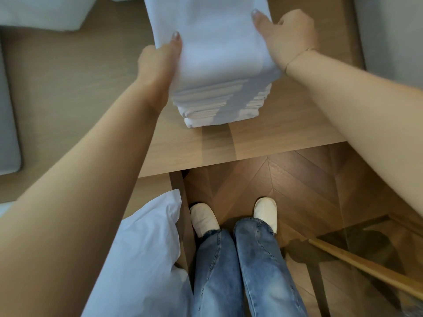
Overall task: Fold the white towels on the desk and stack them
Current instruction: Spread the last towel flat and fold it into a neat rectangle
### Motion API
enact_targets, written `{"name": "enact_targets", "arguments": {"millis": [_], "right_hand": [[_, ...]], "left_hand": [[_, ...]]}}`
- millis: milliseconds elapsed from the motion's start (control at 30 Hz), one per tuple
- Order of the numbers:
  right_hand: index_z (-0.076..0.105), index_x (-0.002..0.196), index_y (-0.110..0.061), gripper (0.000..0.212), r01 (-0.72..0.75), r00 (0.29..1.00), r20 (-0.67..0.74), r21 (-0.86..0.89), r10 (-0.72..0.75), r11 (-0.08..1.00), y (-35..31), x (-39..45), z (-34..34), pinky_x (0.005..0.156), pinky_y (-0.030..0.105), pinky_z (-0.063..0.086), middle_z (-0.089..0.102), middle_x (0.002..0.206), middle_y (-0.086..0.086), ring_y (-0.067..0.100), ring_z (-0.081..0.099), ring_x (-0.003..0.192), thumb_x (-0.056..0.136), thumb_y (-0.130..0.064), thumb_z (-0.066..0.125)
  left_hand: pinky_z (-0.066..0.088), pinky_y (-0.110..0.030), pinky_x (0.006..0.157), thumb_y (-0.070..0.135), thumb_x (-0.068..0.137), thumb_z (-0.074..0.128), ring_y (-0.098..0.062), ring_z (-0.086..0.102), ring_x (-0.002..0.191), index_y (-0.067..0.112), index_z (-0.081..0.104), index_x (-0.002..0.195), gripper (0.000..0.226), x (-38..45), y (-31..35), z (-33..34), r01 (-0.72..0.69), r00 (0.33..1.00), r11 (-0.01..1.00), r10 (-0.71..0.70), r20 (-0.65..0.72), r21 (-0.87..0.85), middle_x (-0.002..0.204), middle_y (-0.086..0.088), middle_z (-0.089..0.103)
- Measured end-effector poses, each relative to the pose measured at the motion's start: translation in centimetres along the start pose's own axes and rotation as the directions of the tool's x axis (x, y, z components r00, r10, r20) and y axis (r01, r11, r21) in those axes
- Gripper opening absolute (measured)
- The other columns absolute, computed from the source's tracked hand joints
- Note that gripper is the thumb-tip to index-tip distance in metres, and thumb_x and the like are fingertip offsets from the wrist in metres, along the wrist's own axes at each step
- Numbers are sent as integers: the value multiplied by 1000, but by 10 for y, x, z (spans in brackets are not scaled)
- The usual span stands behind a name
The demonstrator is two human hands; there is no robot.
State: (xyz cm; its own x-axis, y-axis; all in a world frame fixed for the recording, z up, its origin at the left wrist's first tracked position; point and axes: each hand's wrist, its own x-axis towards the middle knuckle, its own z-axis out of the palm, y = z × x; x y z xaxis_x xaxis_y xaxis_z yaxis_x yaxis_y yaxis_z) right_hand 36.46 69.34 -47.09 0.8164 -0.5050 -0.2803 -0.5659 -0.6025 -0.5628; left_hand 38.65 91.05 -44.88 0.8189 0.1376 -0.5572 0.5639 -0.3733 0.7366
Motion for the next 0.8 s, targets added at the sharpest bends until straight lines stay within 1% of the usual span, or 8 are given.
{"name": "enact_targets", "arguments": {"millis": [100, 200, 267, 333, 400, 567, 700, 800], "right_hand": [[59, 98, -15, 47, -100, 992, 109, 358, 65, 928, -10, 3, -4, 69, 23, 43, 61, 97, 1, 16, 57, 85, 83, -60, 58], [39, 67, -21, 29, -73, 996, 87, 547, 30, 834, -15, 9, 0, 64, 20, 34, 49, 76, -1, 11, 44, 74, 67, -47, 52], [41, 66, -21, 32, -57, 993, 117, 478, 1, 876, -13, 11, 4, 64, 20, 32, 47, 70, -5, 13, 42, 71, 75, -50, 54], [62, 106, -14, 55, -104, 982, 184, 356, 39, 929, -2, 12, 9, 79, 22, 40, 62, 104, 0, 16, 55, 95, 86, -64, 50], [42, 143, -11, 86, -203, 952, 286, 313, 112, 928, 7, 10, 9, 103, 29, 38, 51, 140, 3, 21, 49, 125, 85, -74, 44], [25, 152, -13, 97, -243, 927, 350, 283, 136, 928, 8, 5, 13, 116, 41, 22, 29, 156, 5, 27, 28, 142, 83, -80, 33], [30, 107, -19, 50, -236, 941, 304, 285, 146, 929, 11, -2, 27, 72, 28, 34, 45, 97, 0, 16, 46, 91, 95, -67, 26], [32, 106, -16, 48, -207, 956, 270, 331, 119, 921, 6, -7, 23, 60, 23, 28, 40, 84, -7, 7, 40, 74, 96, -63, 31]], "left_hand": [[56, -19, 74, 41, 98, 54, -10, 65, 95, 12, 55, 122, 38, 7, 3, 6, -118, 992, 991, 114, -58, -68, 108, 4, 64], [56, -31, 89, 39, 99, 52, -13, 66, 101, 12, 58, 111, 30, 15, 6, 4, -244, 966, 967, 236, -105, -78, 116, -3, 65], [54, -34, 93, 40, 99, 50, -15, 64, 107, 10, 57, 122, 38, 24, 2, 5, -220, 972, 975, 218, -88, -20, 126, -6, 59], [52, -36, 97, 46, 99, 48, -19, 60, 113, 14, 49, 137, 50, 27, -3, 7, -97, 995, 995, 98, -16, 32, 136, -5, 52], [51, -40, 99, 56, 96, 46, -23, 57, 117, 19, 40, 144, 60, 26, -7, 6, -7, 998, 997, 3, 56, 73, 140, -2, 48], [55, -37, 92, 66, 92, 45, -15, 61, 113, 22, 33, 148, 72, 19, -23, -1, 91, 976, 995, -79, 203, -51, 135, 6, 55], [56, -25, 62, 68, 93, 39, -12, 63, 102, 31, 27, 149, 68, 9, -27, -4, 190, 940, 979, -161, 301, -69, 137, 12, 52], [60, -41, 72, 64, 94, 42, -20, 67, 107, 32, 32, 146, 62, 8, -22, -10, 216, 918, 960, -139, 371, -177, 134, 8, 59]]}}
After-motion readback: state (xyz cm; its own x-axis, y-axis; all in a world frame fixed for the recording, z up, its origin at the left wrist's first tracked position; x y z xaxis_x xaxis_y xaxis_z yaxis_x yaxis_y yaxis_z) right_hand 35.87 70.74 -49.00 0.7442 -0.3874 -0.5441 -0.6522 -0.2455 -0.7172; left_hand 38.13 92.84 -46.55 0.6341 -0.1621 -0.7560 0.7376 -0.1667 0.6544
